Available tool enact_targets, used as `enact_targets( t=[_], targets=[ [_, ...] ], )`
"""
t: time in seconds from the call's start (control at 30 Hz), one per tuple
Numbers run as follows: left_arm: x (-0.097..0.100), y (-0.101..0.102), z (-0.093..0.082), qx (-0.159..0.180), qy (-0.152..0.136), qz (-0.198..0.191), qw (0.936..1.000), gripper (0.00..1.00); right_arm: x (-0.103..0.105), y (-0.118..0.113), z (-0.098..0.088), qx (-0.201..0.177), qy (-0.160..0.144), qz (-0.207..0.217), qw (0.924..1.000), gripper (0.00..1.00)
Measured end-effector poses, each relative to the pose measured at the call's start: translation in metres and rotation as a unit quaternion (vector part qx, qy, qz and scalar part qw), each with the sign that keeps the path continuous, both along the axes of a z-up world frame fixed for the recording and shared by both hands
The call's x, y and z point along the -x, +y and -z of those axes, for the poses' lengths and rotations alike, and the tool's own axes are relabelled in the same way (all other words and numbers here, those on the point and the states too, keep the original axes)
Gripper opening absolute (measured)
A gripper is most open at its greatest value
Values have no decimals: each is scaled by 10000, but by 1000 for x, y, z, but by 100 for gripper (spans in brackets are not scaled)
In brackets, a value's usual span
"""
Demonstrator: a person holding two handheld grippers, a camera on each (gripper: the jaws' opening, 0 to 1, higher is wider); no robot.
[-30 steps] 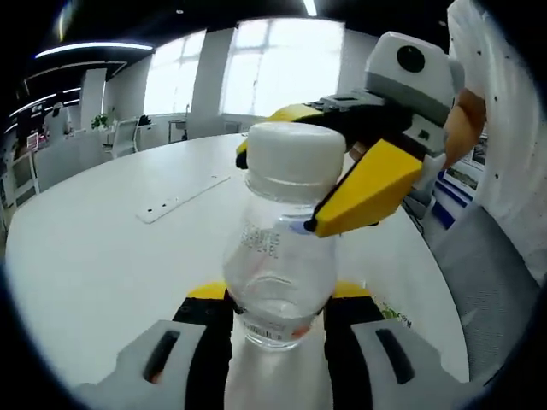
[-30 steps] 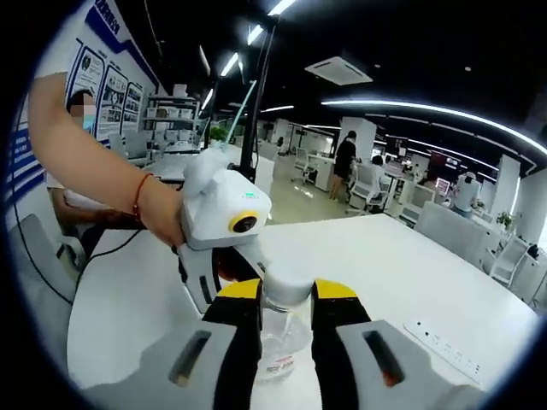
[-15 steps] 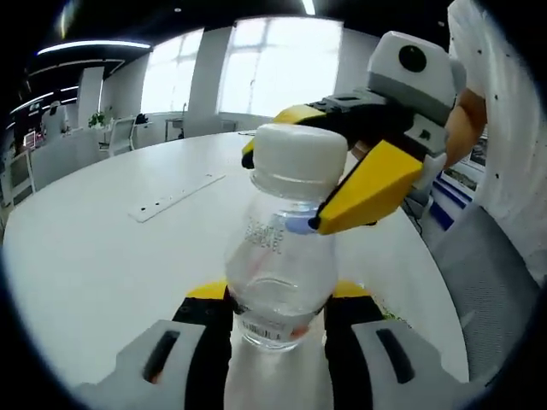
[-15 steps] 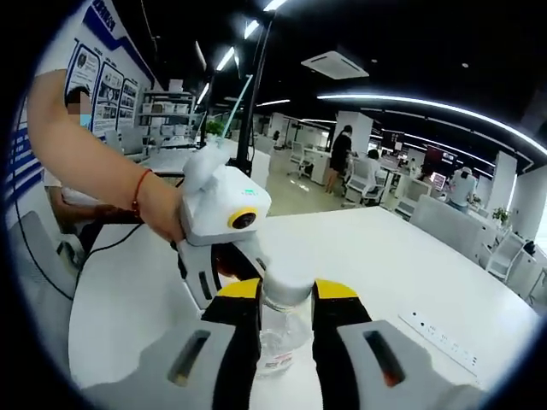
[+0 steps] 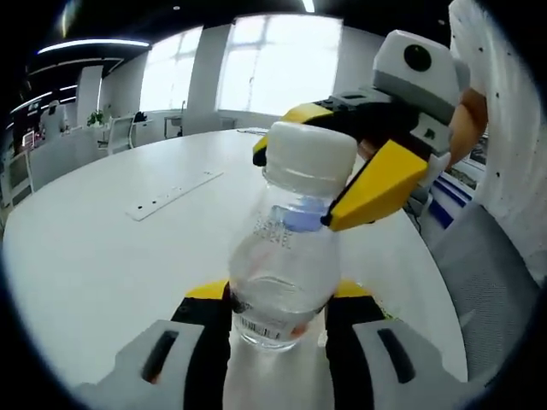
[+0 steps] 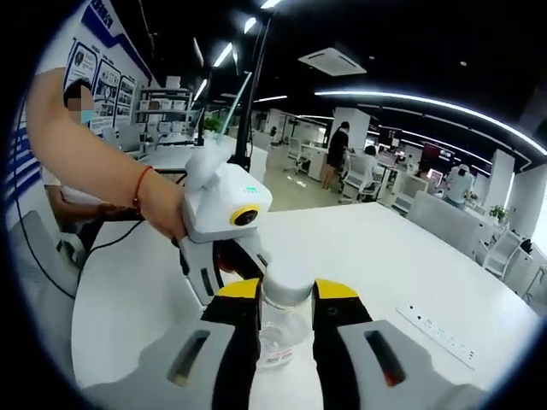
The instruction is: Arrange the tabletop items into an orderly group along one side of the table until the central work area is clear of visible clutter.
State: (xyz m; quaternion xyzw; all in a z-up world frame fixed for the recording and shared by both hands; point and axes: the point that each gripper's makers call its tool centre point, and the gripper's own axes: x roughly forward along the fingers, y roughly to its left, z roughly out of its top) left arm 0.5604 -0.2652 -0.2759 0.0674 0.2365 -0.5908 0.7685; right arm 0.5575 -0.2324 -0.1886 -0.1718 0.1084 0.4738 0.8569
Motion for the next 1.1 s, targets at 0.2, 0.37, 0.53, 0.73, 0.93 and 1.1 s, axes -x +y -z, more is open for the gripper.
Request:
enact_targets(
  t=[0.2,0.37,0.53,0.73,0.93,1.1],
  targets=[
    [1,-1,1,-9,31,-15,10000,43,1,-2,0,24,-2,18,10000,21],
    [1,-1,1,-21,43,-34,10000,44,1,-4,1,51,-2,23,10000,21],
    [0,-1,0,9,63,-60,10000,45,0,-3,1,97,-37,-1,9999,22],
    [0,-1,-1,12,88,-91,9999,47,-1,-4,0,75,-1,30,10000,24],
    [-1,0,-4,35,107,-176,9998,51,-2,-7,-3,15,53,46,10000,28],
    [0,1,-9,101,169,-289,9994,52,0,-11,-8,-63,93,43,9999,29]
  ],
)
